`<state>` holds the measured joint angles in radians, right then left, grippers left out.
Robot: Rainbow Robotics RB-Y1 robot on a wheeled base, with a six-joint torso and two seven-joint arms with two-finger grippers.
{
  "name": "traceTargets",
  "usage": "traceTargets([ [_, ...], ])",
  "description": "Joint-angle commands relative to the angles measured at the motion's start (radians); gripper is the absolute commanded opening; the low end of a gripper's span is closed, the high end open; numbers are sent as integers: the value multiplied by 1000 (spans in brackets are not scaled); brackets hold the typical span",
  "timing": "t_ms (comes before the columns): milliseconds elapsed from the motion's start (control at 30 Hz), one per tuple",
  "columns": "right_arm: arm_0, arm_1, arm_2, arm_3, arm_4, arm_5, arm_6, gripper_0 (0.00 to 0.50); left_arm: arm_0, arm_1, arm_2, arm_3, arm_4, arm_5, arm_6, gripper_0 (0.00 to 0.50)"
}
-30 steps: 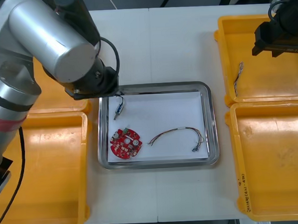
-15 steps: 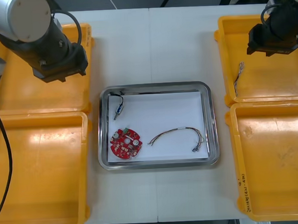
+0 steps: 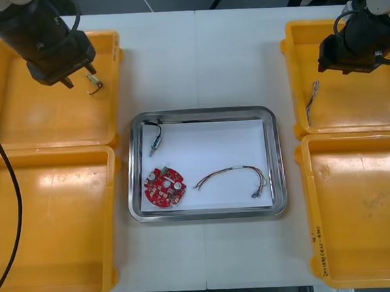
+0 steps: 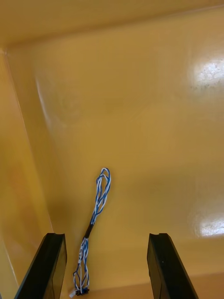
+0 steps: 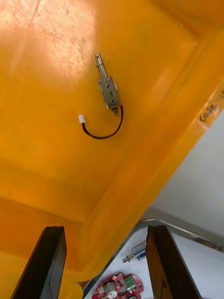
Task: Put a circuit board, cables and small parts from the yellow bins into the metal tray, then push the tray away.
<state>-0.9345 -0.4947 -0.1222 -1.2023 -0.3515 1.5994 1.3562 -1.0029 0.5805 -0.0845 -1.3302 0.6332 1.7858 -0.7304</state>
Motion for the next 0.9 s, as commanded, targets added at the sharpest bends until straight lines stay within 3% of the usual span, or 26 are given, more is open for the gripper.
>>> traceTargets([
  [33, -4, 12, 16, -13, 19, -27, -37, 500, -92, 38, 22, 91, -1, -72, 74, 500],
  [633, 98, 35, -19, -129, 17, -29, -42, 500, -227, 9, -15, 497, 0, -301, 55, 500],
  [900, 98, 68, -65, -138, 43, -30, -39, 500, -272, -30, -32, 617, -23, -358, 29, 500],
])
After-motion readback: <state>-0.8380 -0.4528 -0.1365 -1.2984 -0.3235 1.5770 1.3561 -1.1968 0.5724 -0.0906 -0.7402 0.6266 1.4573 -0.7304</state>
